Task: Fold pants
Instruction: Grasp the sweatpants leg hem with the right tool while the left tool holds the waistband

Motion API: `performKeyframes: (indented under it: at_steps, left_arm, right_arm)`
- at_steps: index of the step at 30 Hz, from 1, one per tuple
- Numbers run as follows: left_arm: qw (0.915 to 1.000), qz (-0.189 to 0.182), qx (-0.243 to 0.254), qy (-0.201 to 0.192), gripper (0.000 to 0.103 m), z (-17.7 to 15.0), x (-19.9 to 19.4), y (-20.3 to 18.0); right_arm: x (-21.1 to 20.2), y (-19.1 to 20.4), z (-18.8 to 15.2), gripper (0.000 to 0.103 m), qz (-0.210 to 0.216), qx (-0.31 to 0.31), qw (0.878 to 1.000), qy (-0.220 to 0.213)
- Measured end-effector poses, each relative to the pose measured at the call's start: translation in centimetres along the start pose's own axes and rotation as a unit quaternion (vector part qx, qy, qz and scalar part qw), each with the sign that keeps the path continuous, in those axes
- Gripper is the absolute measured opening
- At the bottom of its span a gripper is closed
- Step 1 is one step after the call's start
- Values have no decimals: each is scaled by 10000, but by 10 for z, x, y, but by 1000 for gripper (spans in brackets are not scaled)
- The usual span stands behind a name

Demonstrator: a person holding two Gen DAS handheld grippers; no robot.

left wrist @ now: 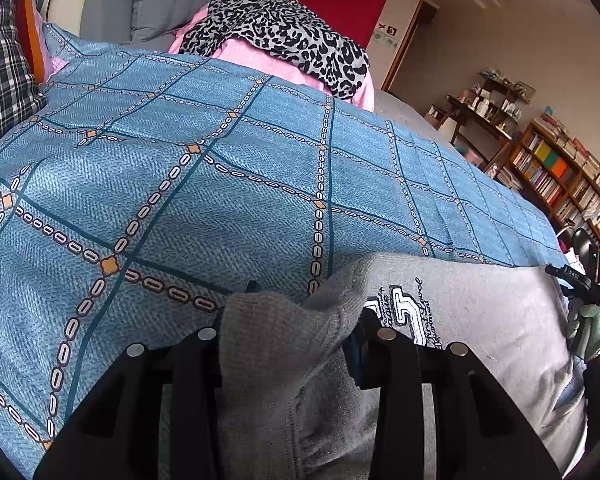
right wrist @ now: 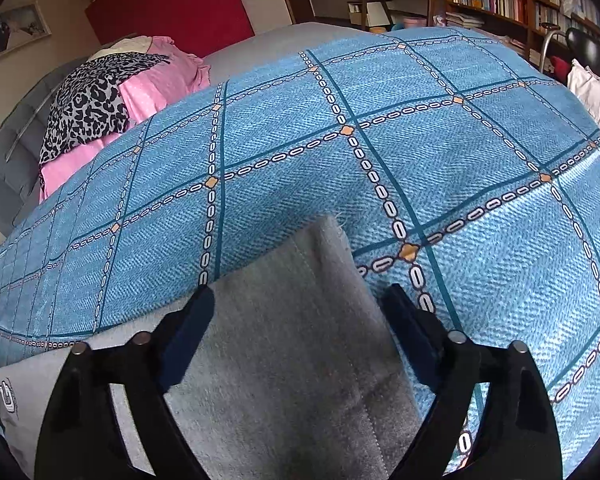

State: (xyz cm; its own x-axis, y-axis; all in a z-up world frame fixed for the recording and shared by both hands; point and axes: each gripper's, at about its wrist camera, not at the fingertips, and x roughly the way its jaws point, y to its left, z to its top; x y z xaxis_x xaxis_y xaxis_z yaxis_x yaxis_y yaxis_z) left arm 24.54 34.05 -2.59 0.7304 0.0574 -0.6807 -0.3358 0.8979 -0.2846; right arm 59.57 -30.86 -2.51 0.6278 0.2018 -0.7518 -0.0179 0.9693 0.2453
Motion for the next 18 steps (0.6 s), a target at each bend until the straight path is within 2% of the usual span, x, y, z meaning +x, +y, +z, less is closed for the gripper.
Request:
performKeyframes:
  at_steps: [2, 4, 6, 7, 11, 18]
  left_arm:
    - [10000, -10, -13, 6, 38, 0, 0, 1]
    - [10000, -21, -28, 7, 38, 0, 0, 1]
    - [10000, -29, -37, 1, 38, 0, 0, 2]
    - [10000, -34, -39, -10, 38, 0, -1, 2]
    - [9999, -35, -38, -89, 38, -2, -5, 2]
    - [9993, -116, -157, -321, 37, -1, -20, 4]
  right_arm:
    - [2, 4, 2, 63, -151, -35, 9999, -42]
    - [0, 3, 1, 30, -406, -17, 9991, -97]
    - [-5, 0, 0, 15, -521, 53, 9985, -165]
    - [-9, -3, -1, 11, -494, 84, 9985, -207]
    - [-41, 0, -5, 9, -491, -21, 9971, -588]
    - [-123, 15, -11, 9, -378, -232, 9906, -1290]
